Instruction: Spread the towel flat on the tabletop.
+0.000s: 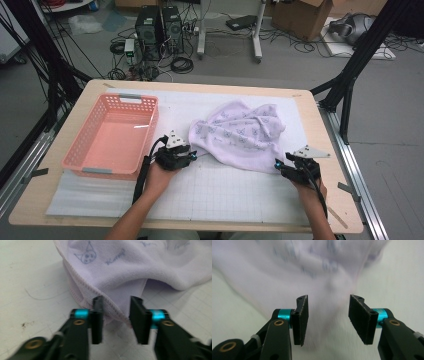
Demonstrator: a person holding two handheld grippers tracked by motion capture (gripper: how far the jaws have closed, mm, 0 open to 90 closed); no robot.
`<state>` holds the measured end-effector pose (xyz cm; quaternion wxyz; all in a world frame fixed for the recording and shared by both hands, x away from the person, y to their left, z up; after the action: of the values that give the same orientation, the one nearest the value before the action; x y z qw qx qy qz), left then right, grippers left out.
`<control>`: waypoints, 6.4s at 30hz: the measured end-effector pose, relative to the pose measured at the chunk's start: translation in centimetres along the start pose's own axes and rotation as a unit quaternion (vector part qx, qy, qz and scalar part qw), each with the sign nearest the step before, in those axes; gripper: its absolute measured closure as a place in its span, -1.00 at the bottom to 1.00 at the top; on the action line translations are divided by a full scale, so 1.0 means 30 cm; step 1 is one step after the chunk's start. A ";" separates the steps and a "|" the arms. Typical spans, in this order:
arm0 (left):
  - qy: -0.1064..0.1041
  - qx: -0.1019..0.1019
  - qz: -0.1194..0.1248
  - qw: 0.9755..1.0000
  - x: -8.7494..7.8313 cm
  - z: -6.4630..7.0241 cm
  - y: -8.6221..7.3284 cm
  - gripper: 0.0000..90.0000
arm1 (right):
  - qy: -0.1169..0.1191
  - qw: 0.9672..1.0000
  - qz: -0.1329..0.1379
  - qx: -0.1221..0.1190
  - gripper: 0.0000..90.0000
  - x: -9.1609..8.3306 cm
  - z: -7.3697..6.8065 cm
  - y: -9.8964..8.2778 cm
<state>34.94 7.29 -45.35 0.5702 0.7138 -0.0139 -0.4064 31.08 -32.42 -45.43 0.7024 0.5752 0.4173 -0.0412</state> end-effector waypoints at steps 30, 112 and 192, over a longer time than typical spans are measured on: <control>-0.064 -0.032 0.048 0.996 -0.306 0.142 -0.216 0.94 | 0.029 0.999 -0.013 0.007 0.90 -0.246 -0.089 -0.179; -0.046 -0.078 0.039 0.995 -0.315 0.148 -0.191 -0.03 | 0.037 0.999 0.022 0.015 0.21 -0.262 -0.141 -0.156; 0.007 -0.029 -0.060 0.998 0.194 -0.023 0.123 0.93 | -0.005 0.999 0.003 0.036 0.07 0.064 0.060 0.040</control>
<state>40.88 3.74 -45.56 0.5657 0.6991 0.0445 -0.4351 33.93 -32.71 -45.72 0.6838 0.6007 0.4104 -0.0570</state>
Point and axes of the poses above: each handheld gripper's, and its own axes: x roughly forward along the jaws, y roughly out of its top, z roughly to its right, the point moved 2 cm from there along x, roughly forward along the jaws, and after that the axes turned 6 degrees about y, right-handed, at the moved point
